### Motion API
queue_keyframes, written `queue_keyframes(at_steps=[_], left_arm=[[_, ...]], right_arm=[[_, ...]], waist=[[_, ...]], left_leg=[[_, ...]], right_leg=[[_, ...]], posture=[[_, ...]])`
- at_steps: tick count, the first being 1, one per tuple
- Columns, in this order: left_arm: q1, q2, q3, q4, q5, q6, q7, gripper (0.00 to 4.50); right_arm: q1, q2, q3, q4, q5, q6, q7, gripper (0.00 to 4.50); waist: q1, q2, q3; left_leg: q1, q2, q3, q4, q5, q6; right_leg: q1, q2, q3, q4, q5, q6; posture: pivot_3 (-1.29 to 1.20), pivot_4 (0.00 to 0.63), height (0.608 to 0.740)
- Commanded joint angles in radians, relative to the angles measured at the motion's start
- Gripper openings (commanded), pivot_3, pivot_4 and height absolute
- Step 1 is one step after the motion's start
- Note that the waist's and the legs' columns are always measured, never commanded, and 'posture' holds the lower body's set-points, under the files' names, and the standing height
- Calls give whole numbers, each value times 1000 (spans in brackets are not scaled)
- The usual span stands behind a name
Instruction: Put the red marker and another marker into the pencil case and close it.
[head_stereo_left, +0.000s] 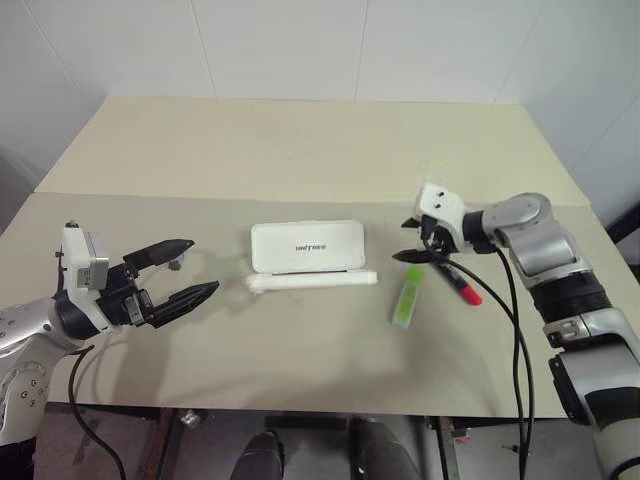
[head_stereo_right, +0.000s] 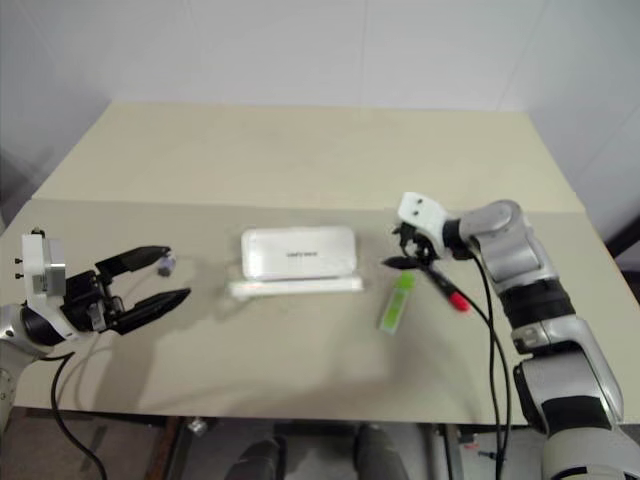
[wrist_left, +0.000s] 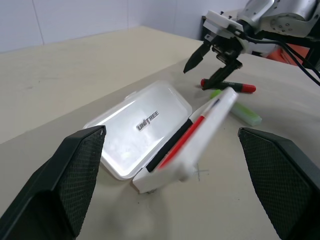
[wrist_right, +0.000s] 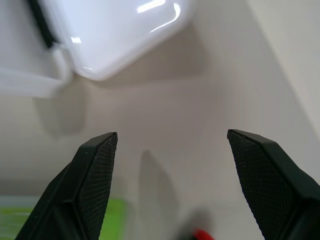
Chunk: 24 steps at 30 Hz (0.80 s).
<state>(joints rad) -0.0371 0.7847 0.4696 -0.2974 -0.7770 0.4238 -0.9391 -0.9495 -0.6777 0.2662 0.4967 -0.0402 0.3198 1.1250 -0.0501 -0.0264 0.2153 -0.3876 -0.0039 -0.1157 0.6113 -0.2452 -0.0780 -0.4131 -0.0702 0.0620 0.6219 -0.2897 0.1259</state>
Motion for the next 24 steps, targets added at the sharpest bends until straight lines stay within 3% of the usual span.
queue_keyframes(at_steps=[1,14,24], left_arm=[[-15,-1,16,4,5,-22,-4,4500],[-22,-10,0,11,11,-27,-9,4500],[-72,-18,-40,46,28,-40,-23,4500]], right_arm=[[-39,7,-36,42,-13,-3,-52,4478],[15,-41,-73,-59,10,305,-84,4478],[38,-46,-59,-79,5,387,-105,4478]], waist=[[-2,0,0],[-3,0,0],[-4,0,0]], left_leg=[[0,0,0,0,0,0],[0,0,0,0,0,0],[0,0,0,0,0,0]], right_leg=[[0,0,0,0,0,0],[0,0,0,0,0,0],[0,0,0,1,0,0]], posture=[[0,150,740],[0,150,740],[0,150,740]])
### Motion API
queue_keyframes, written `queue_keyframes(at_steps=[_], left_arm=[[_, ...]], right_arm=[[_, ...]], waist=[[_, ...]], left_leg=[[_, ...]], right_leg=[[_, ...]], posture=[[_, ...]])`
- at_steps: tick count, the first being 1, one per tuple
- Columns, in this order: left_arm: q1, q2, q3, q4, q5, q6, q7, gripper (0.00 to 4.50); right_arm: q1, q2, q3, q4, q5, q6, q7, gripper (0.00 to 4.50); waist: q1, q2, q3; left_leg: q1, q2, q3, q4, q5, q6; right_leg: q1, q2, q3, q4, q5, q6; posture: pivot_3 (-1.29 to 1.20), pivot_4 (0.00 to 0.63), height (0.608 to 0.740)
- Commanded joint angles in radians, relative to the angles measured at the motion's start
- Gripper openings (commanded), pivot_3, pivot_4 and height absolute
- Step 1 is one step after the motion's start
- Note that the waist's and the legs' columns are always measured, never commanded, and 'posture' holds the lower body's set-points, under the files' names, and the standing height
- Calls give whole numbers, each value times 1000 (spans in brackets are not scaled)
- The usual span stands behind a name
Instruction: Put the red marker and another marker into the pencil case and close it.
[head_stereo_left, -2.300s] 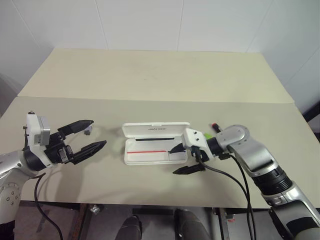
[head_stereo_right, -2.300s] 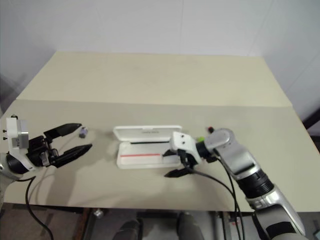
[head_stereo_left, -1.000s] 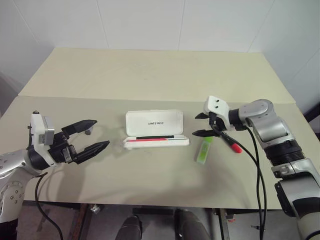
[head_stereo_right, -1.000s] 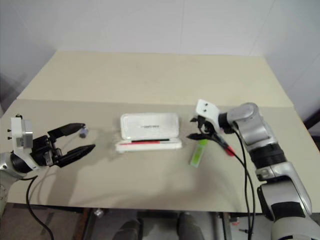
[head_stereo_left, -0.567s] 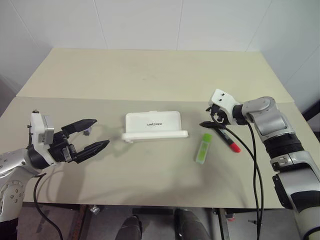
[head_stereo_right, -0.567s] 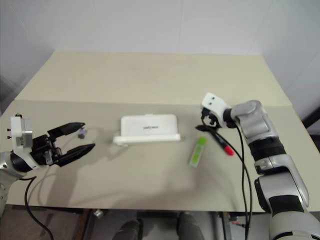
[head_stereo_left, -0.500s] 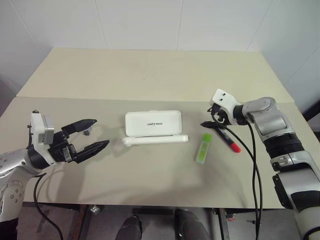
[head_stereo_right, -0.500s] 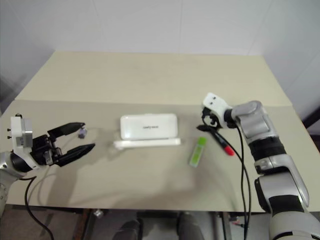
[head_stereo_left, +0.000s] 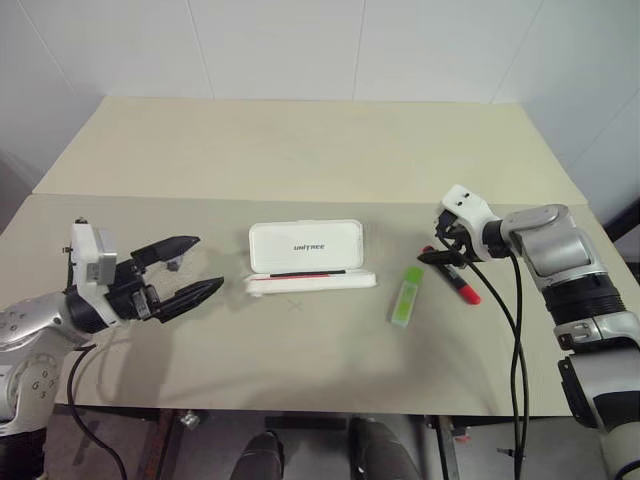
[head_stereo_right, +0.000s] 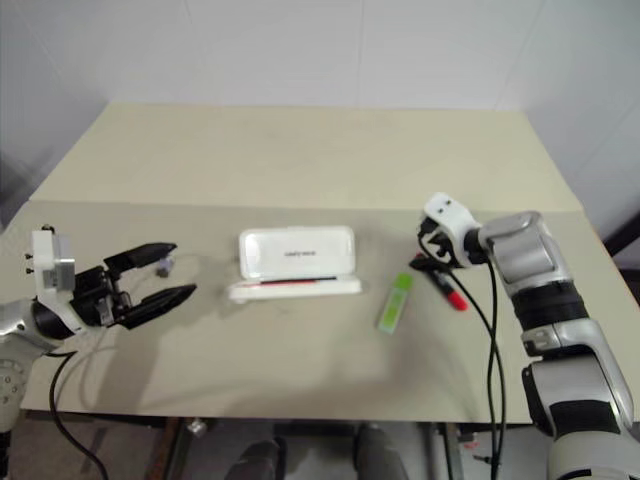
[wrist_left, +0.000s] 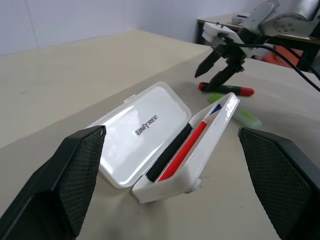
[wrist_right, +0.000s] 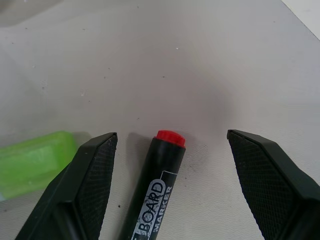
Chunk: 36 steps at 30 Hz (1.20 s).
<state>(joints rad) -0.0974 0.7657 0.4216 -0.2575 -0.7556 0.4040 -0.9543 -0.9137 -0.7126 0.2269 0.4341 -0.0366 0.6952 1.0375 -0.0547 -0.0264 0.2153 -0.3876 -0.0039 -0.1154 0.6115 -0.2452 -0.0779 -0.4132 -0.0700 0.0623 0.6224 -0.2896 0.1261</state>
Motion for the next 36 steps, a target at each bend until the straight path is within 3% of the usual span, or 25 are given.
queue_keyframes(at_steps=[1,3,5,13,21,27,36], left_arm=[[-15,1,6,9,8,-20,-9,4500],[-19,-2,4,9,11,-20,-10,4500],[-19,-3,4,9,12,-21,-12,4500],[-2,-4,17,-2,10,-21,-10,4500],[-3,-7,14,-3,12,-22,-3,4500],[-20,-9,3,11,16,-25,-8,4500],[-36,-11,-5,23,21,-31,-10,4500]], right_arm=[[-1,-2,-19,-4,-1,20,-30,4478],[-7,10,-15,15,-3,40,-43,4478],[-11,16,-8,35,-9,59,-56,4092],[-16,18,5,68,-19,68,-64,1441],[-56,56,-35,83,7,-67,-93,1392],[-87,105,-67,-24,71,-158,-67,1392],[-104,204,-43,-228,162,-119,-5,1392]], waist=[[1,0,0],[1,0,0],[1,0,0],[4,0,0],[-1,0,0],[-6,0,0],[3,0,0]], left_leg=[[0,0,0,0,0,0],[0,0,0,0,0,0],[0,0,0,0,0,0],[0,0,0,2,0,0],[1,-1,0,2,1,1],[0,0,0,0,1,1],[-1,0,0,0,1,0]], right_leg=[[0,0,0,0,0,0],[0,0,0,0,0,0],[0,0,0,0,0,0],[2,0,0,0,1,1],[2,0,0,0,3,1],[0,1,1,0,3,1],[0,0,0,0,3,1]], posture=[[0,150,740],[0,150,740],[0,150,740],[0,150,740],[0,150,740],[0,150,740],[0,150,740]])
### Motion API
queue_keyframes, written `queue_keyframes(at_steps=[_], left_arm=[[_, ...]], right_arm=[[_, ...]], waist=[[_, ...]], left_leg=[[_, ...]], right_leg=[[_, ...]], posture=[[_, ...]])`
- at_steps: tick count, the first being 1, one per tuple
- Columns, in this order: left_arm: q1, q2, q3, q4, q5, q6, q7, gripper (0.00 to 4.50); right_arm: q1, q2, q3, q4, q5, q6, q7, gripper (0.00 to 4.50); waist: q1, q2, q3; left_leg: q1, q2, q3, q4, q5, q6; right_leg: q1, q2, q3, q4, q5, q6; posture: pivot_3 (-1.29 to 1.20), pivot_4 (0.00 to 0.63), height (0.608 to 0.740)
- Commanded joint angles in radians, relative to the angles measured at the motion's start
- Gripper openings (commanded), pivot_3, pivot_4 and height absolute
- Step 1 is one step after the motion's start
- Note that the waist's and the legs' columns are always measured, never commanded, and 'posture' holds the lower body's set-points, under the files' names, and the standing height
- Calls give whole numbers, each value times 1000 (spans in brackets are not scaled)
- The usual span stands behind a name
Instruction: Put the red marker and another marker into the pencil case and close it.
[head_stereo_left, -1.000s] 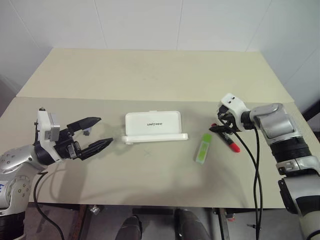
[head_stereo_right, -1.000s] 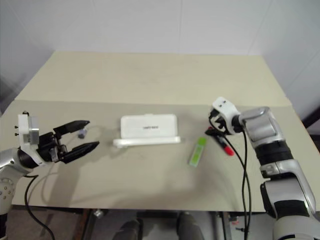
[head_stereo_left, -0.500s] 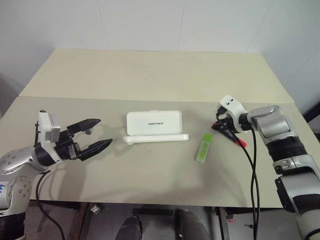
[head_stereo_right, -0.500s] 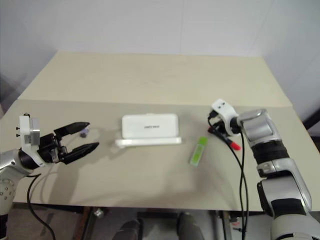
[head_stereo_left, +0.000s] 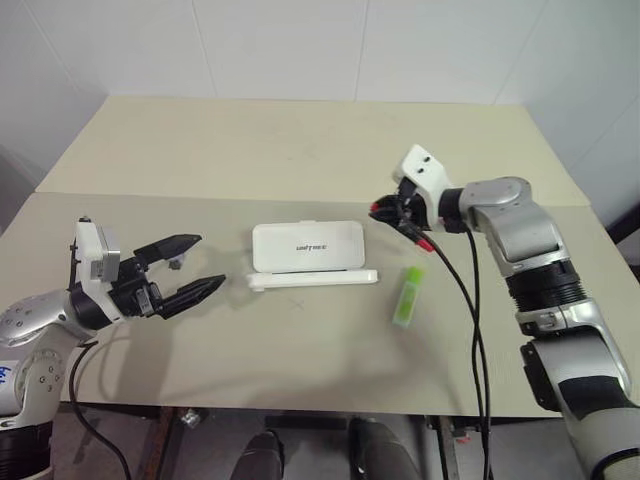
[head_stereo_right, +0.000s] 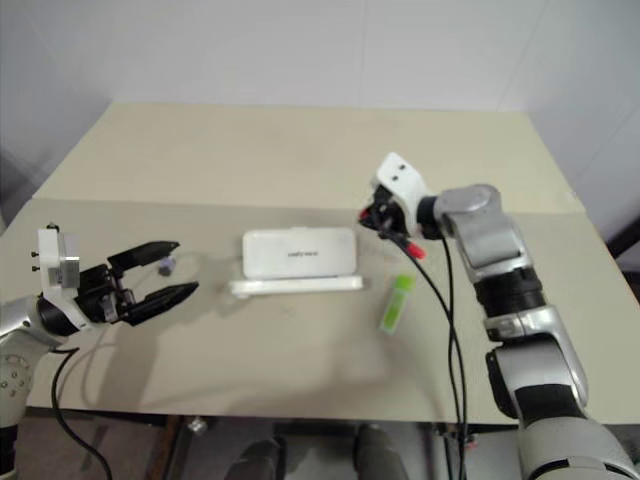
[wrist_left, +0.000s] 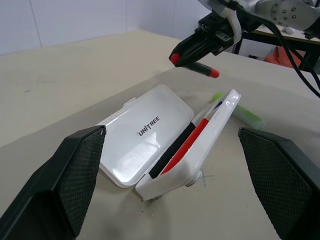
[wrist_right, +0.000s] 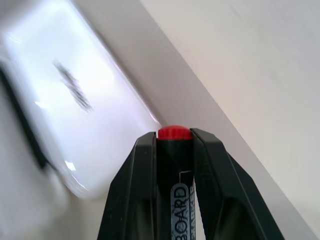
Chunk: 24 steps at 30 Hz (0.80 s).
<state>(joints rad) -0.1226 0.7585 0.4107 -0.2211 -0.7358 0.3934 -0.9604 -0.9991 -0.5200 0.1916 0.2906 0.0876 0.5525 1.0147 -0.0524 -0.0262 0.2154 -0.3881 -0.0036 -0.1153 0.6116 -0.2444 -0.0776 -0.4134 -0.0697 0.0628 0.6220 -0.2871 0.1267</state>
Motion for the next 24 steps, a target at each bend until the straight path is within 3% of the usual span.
queue_keyframes(at_steps=[1,8,19,24], left_arm=[[-9,-5,7,-15,1,-20,-4,4500],[11,-5,23,-39,-9,-13,-1,4500],[129,77,74,-92,-57,66,-87,4500],[162,81,103,-106,-55,68,-84,4500]], right_arm=[[-21,26,-1,-108,50,40,24,1392],[47,78,108,-251,89,80,91,1392],[0,254,255,-63,-47,-41,-7,1392],[21,273,282,-115,-53,-37,17,1392]], waist=[[1,0,0],[-3,0,0],[-5,0,0],[-2,0,0]], left_leg=[[0,0,0,0,0,0],[0,0,0,0,0,0],[1,1,0,0,0,0],[1,1,-1,-1,0,-1]], right_leg=[[0,0,0,0,0,0],[0,0,0,0,0,0],[-1,1,0,2,-1,-2],[-1,0,-1,1,-1,-2]], posture=[[0,150,740],[0,150,740],[0,150,740],[0,150,740]])
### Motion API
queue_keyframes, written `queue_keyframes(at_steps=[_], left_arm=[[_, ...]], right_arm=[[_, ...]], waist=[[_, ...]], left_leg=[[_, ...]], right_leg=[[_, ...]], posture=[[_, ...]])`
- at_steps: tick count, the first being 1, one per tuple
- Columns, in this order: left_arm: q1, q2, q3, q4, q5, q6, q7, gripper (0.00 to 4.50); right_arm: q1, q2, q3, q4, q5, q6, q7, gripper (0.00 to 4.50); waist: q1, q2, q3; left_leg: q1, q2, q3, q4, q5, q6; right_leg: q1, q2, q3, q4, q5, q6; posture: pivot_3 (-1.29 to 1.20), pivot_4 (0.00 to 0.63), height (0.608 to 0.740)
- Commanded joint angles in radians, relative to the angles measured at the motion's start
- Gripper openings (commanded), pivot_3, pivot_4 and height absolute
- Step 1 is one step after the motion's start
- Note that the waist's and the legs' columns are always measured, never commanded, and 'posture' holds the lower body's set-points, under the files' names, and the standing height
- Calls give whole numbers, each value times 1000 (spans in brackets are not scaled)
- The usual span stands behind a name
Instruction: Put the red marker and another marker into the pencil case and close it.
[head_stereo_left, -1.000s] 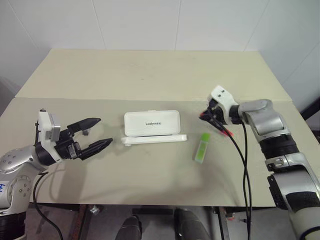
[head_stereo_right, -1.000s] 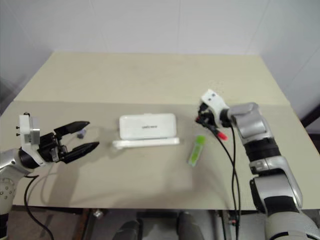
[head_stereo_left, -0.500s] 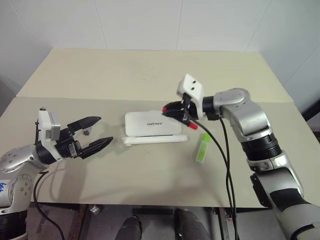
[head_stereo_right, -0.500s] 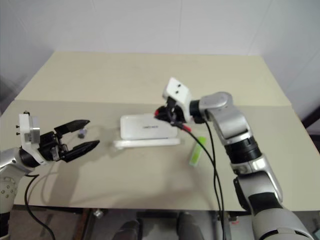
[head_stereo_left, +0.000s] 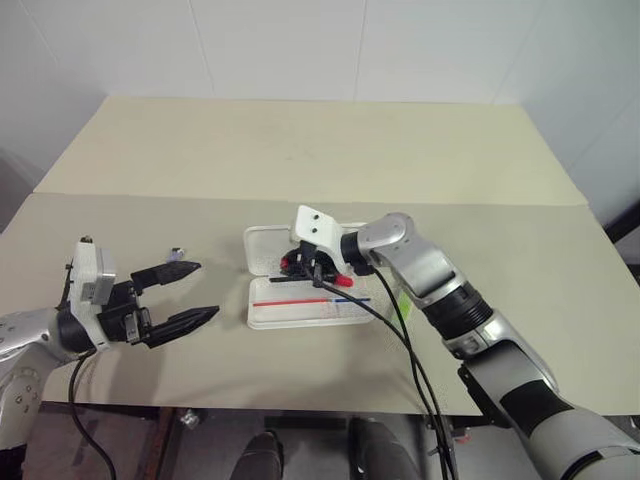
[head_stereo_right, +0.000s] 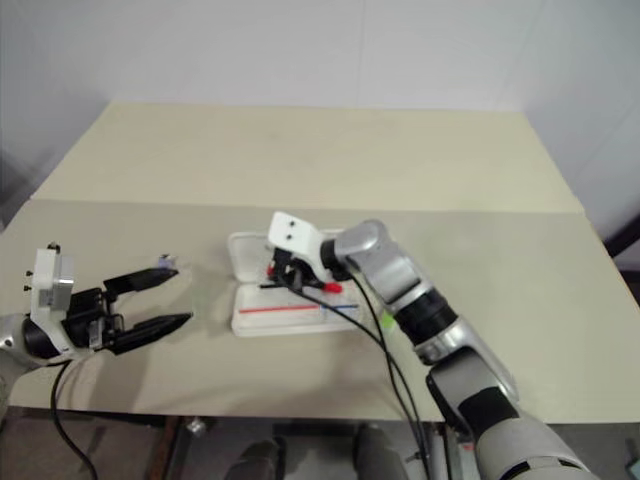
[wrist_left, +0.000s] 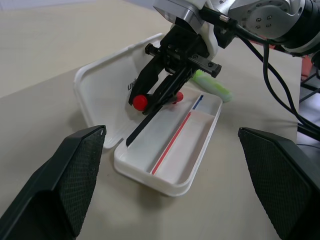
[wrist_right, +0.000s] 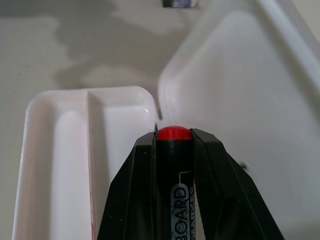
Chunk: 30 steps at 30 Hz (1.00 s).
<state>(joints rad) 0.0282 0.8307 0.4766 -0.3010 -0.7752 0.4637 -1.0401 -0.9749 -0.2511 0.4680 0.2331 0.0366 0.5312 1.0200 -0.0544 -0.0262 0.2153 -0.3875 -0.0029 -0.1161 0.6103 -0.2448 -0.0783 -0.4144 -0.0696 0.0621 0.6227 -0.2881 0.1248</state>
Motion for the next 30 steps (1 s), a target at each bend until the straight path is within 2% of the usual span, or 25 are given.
queue_keyframes(at_steps=[1,8,18,27,30], left_arm=[[13,7,40,-29,-16,-2,-3,4500],[43,14,54,-45,-23,12,-7,4500],[60,20,61,-52,-21,15,-17,4500],[65,12,58,-63,-21,14,-13,4500],[65,9,55,-65,-22,13,-13,4500]], right_arm=[[1,4,12,-64,-6,-20,15,1392],[26,-18,72,-92,-58,-73,40,1392],[41,5,68,-55,-88,-122,14,1392],[64,-21,67,-125,-82,-98,54,4380],[68,-42,46,-154,-60,-74,75,4451]], waist=[[0,0,0],[-2,0,0],[-2,0,0],[-3,0,0],[-2,0,0]], left_leg=[[0,0,0,0,0,0],[0,0,0,0,0,0],[0,0,0,0,0,0],[0,0,0,-1,0,0],[0,0,0,-1,0,0]], right_leg=[[0,0,0,0,0,0],[0,0,0,0,0,0],[0,0,0,0,0,-1],[0,0,0,0,0,-1],[0,0,0,0,0,-1]], posture=[[0,150,740],[0,150,740],[0,150,740],[0,150,740],[0,150,740]])
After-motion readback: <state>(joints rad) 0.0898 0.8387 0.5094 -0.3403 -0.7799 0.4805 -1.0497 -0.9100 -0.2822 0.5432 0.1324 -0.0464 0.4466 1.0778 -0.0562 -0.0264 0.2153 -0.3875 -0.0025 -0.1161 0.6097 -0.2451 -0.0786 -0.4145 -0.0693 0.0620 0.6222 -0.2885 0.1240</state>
